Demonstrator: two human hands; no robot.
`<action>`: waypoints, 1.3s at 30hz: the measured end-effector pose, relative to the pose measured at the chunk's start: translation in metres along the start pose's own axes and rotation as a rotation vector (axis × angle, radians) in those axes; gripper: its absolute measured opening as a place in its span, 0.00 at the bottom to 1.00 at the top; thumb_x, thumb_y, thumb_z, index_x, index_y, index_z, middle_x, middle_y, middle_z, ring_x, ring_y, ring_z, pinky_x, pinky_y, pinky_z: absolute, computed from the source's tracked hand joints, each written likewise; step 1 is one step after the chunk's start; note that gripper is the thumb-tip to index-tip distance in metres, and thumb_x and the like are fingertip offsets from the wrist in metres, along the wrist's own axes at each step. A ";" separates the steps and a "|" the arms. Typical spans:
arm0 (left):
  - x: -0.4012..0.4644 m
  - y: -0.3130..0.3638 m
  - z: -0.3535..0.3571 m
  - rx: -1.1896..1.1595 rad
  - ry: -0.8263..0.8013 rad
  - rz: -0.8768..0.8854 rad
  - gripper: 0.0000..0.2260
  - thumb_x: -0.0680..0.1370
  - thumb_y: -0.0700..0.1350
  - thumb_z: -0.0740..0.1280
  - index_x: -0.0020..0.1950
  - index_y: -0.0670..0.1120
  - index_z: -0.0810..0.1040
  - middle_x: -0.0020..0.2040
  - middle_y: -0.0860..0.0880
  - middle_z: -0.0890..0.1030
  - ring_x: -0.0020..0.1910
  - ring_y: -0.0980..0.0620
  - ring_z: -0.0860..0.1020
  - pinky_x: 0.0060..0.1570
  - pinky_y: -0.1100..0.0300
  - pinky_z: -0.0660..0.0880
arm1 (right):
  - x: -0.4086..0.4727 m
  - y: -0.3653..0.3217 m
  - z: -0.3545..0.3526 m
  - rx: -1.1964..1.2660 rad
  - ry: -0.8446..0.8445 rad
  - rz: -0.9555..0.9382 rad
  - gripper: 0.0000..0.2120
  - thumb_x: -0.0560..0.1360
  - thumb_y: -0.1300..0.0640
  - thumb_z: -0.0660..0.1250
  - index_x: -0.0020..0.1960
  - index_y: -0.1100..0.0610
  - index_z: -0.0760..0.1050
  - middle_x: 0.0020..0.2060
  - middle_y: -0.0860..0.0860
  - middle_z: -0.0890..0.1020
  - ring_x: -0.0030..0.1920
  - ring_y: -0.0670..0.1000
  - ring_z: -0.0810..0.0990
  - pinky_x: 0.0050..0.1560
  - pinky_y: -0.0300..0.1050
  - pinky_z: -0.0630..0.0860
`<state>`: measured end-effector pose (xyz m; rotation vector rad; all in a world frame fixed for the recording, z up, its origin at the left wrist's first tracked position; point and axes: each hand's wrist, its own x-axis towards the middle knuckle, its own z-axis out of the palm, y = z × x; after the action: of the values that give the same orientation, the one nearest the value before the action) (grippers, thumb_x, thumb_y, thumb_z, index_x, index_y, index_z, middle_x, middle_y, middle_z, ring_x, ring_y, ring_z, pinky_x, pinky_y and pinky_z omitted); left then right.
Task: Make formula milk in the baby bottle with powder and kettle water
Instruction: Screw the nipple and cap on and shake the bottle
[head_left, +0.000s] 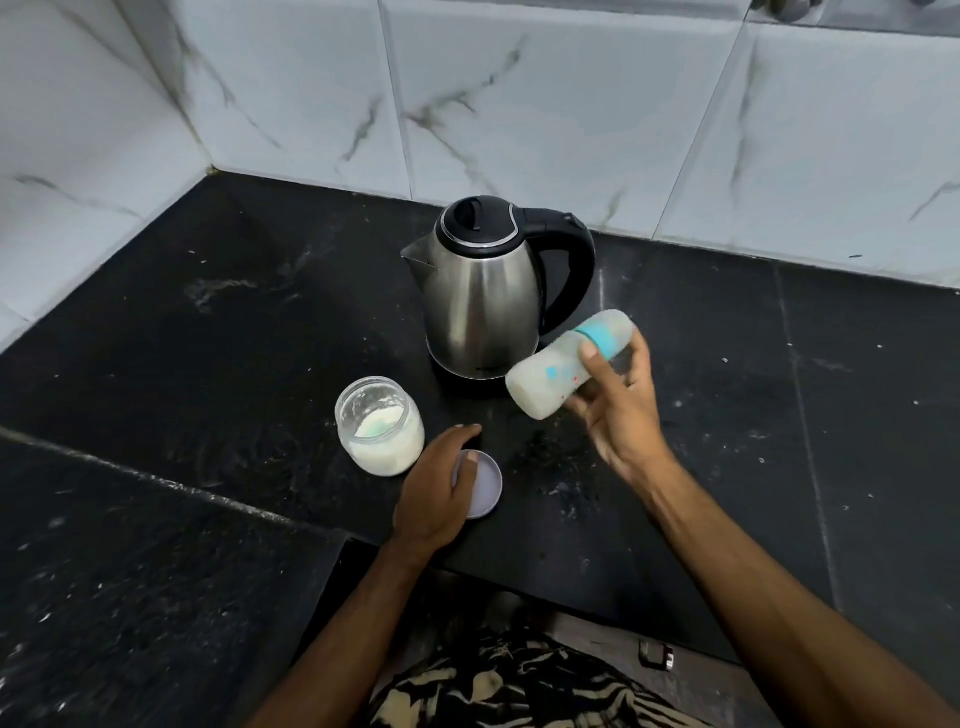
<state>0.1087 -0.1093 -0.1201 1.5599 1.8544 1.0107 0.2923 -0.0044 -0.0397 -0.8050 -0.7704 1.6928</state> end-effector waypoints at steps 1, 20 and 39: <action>0.000 0.000 0.000 -0.003 -0.002 0.001 0.19 0.80 0.47 0.58 0.68 0.43 0.76 0.67 0.50 0.78 0.68 0.51 0.74 0.70 0.59 0.66 | -0.002 0.001 -0.001 -0.039 -0.033 0.012 0.33 0.71 0.59 0.73 0.72 0.48 0.64 0.51 0.51 0.84 0.53 0.54 0.84 0.48 0.57 0.83; -0.001 0.005 -0.002 -0.013 0.011 -0.007 0.19 0.79 0.47 0.58 0.67 0.41 0.76 0.66 0.52 0.77 0.67 0.50 0.74 0.69 0.64 0.64 | -0.014 0.008 0.001 -0.233 -0.102 0.031 0.31 0.69 0.57 0.74 0.69 0.46 0.67 0.50 0.54 0.85 0.50 0.55 0.85 0.46 0.57 0.84; 0.003 -0.002 -0.002 -0.062 -0.083 -0.011 0.14 0.81 0.38 0.64 0.66 0.40 0.75 0.64 0.43 0.78 0.65 0.43 0.76 0.66 0.44 0.71 | -0.033 0.011 0.004 -0.453 -0.442 0.132 0.37 0.71 0.62 0.77 0.73 0.47 0.64 0.55 0.60 0.83 0.54 0.59 0.85 0.48 0.51 0.83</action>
<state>0.1058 -0.1069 -0.1203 1.5309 1.7570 0.9743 0.2903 -0.0397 -0.0424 -0.8038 -1.4697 1.8683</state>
